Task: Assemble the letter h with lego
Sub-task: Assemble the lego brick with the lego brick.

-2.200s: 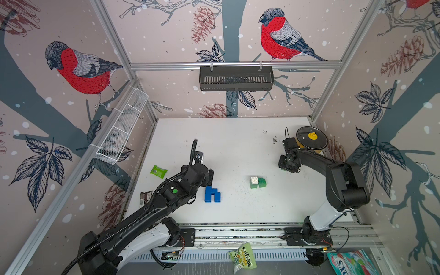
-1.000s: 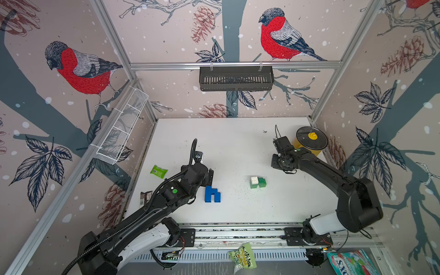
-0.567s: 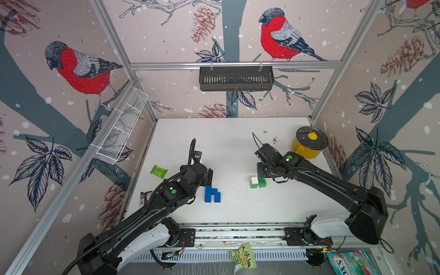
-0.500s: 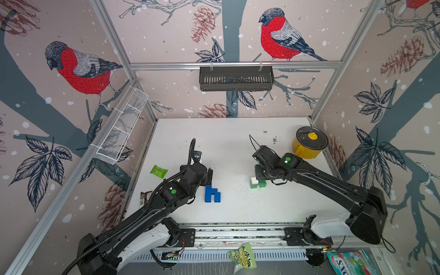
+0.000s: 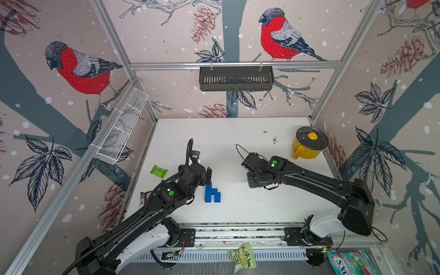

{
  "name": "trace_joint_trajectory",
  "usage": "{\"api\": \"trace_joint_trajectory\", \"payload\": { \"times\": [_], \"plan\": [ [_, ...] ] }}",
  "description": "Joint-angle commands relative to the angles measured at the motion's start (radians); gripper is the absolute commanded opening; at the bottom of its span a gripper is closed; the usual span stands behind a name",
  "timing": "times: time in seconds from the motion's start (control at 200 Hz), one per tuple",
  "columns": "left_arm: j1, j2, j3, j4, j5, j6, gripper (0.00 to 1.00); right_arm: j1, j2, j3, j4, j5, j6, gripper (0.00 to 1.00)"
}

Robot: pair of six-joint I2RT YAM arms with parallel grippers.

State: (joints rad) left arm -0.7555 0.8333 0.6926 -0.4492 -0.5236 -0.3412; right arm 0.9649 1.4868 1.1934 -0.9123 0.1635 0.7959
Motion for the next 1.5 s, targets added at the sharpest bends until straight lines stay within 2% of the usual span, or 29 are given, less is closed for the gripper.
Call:
{"api": "trace_joint_trajectory", "payload": {
  "times": [0.0,0.53,1.496],
  "plan": [
    [0.001,-0.007,0.005,0.007,-0.004,-0.010,0.99,-0.014,0.011,0.011,-0.014,-0.004,-0.037,0.21],
    [0.001,-0.008,0.005,0.007,-0.001,-0.009,0.99,-0.085,0.040,0.012,0.001,-0.034,-0.103,0.20],
    [0.001,-0.004,0.003,0.007,0.000,-0.008,0.98,-0.100,0.064,-0.017,0.052,-0.066,-0.104,0.17]
  ]
}}
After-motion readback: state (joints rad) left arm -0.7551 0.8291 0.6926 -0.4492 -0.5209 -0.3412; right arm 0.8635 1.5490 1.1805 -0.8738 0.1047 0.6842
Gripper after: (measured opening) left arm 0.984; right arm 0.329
